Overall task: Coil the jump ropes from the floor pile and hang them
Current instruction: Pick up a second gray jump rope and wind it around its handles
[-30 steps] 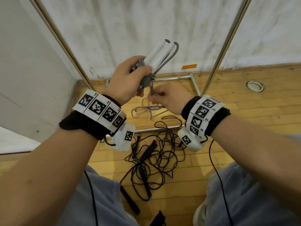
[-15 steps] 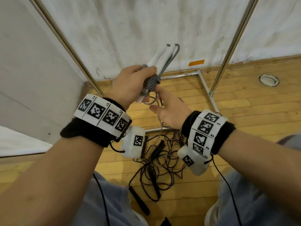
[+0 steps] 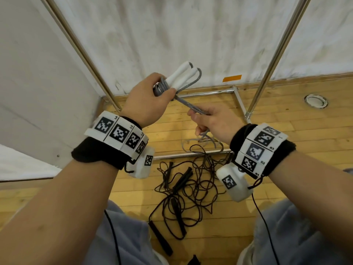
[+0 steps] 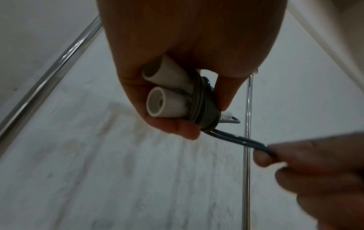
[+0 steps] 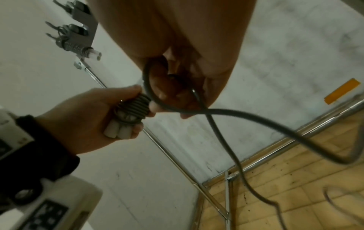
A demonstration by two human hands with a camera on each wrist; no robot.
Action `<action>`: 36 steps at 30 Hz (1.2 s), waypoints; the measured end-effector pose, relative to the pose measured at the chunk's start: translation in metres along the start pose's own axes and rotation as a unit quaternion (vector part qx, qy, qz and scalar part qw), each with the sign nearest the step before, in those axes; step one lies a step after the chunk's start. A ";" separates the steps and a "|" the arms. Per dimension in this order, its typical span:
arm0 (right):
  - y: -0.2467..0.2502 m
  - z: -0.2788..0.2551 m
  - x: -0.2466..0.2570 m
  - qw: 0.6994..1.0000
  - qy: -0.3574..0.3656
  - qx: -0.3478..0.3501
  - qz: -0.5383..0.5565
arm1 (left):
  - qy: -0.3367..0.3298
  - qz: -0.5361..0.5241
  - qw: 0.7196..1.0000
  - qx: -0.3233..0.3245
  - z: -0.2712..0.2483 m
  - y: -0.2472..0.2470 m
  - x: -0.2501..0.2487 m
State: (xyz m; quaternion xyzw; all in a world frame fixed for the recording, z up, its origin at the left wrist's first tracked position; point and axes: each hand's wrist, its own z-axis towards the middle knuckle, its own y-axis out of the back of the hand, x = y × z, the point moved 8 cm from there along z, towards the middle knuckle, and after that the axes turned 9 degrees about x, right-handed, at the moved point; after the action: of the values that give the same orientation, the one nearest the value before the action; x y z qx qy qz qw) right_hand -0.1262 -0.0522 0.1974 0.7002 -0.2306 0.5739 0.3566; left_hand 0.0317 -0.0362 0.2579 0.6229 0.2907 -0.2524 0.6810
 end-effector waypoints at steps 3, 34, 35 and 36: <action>0.004 -0.001 0.006 0.994 -0.013 -0.003 -0.109 | 0.019 0.100 0.995 -0.007 0.002 -0.002 0.011; 0.042 -0.005 0.060 0.920 0.079 -0.040 -0.383 | -0.086 0.215 0.962 0.147 -0.019 -0.060 -0.035; 0.045 -0.005 0.060 0.932 0.069 -0.031 -0.355 | -0.096 0.197 0.963 0.157 -0.021 -0.058 -0.038; 0.049 -0.006 0.060 0.944 0.058 -0.024 -0.325 | -0.104 0.176 0.965 0.166 -0.022 -0.056 -0.041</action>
State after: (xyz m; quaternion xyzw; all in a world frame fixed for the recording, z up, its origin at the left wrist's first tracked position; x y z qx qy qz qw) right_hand -0.1516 -0.0740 0.2674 0.6941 0.0165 0.4605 0.5530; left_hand -0.0385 -0.0201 0.2460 0.7392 0.0581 -0.2364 0.6280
